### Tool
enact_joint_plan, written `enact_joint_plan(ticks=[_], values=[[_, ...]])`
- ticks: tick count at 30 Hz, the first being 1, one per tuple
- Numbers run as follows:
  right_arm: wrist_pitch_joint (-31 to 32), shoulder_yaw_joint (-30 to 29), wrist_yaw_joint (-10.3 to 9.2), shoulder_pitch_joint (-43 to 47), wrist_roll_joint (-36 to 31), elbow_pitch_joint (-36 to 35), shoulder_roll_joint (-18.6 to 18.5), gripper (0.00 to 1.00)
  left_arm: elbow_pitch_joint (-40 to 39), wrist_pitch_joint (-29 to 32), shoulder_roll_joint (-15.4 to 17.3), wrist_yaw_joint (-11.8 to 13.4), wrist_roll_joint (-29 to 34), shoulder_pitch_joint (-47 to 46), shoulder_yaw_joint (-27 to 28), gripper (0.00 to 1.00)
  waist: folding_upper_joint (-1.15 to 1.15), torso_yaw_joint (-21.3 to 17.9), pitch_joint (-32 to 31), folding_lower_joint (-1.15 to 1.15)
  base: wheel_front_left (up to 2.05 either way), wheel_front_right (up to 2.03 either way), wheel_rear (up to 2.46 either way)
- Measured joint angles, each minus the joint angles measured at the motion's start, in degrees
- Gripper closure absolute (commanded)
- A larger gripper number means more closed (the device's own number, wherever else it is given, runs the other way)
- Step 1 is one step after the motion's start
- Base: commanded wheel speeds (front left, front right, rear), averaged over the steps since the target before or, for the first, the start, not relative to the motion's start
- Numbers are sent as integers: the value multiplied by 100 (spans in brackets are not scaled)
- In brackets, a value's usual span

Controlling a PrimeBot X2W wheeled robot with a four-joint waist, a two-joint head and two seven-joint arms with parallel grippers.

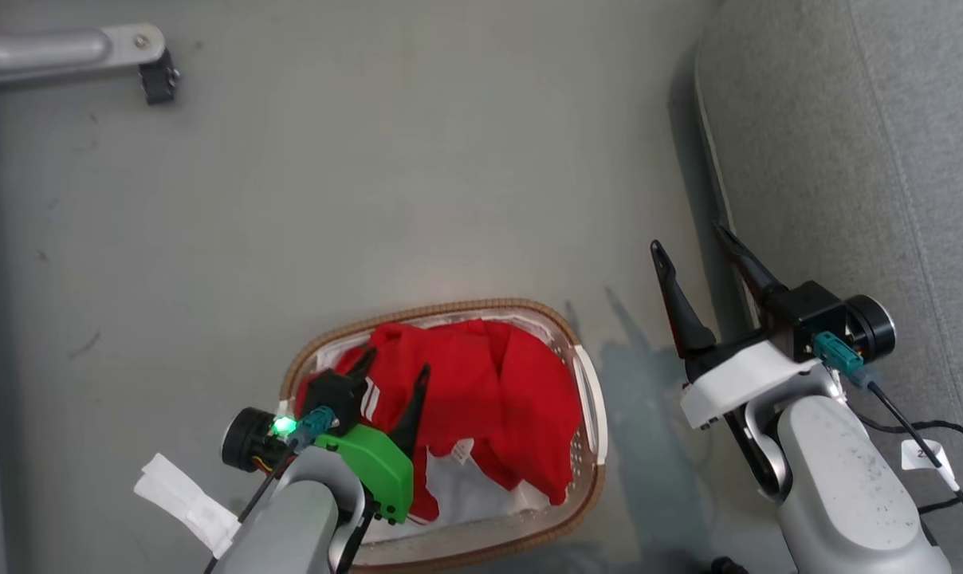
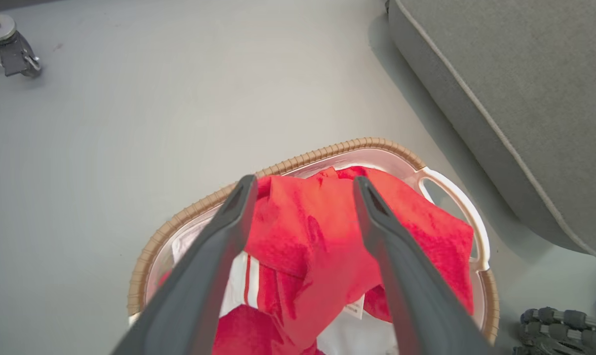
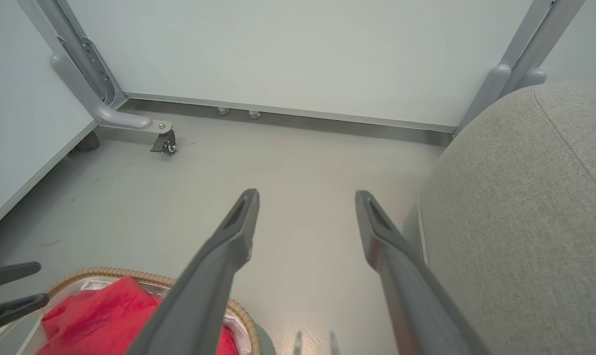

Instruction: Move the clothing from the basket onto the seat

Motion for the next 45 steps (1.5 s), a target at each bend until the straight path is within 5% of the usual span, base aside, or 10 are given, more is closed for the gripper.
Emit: enact_joint_plan(ticks=[25, 26, 28, 45], values=[[0, -21, 0, -490, 1, -226, 92, 0, 1523, 0, 21, 0, -245, -1183, -432, 0, 0, -469, 1661, 0, 0, 0, 0], [0, -22, 0, -490, -3, -226, 92, 0, 1564, 0, 29, 0, -236, -1222, -516, 5, 0, -486, 1674, 0, 0, 0, 0], [0, -16, 0, -490, -2, -221, 97, 0, 1667, 0, 27, 0, -223, -1280, -691, 100, 0, -509, 1675, 0, 0, 0, 0], [0, 60, 0, -215, 249, 133, 105, 0, 1391, 1, 107, 0, -859, -420, -1232, 100, 0, -447, 545, -1, 0, 0, 0]])
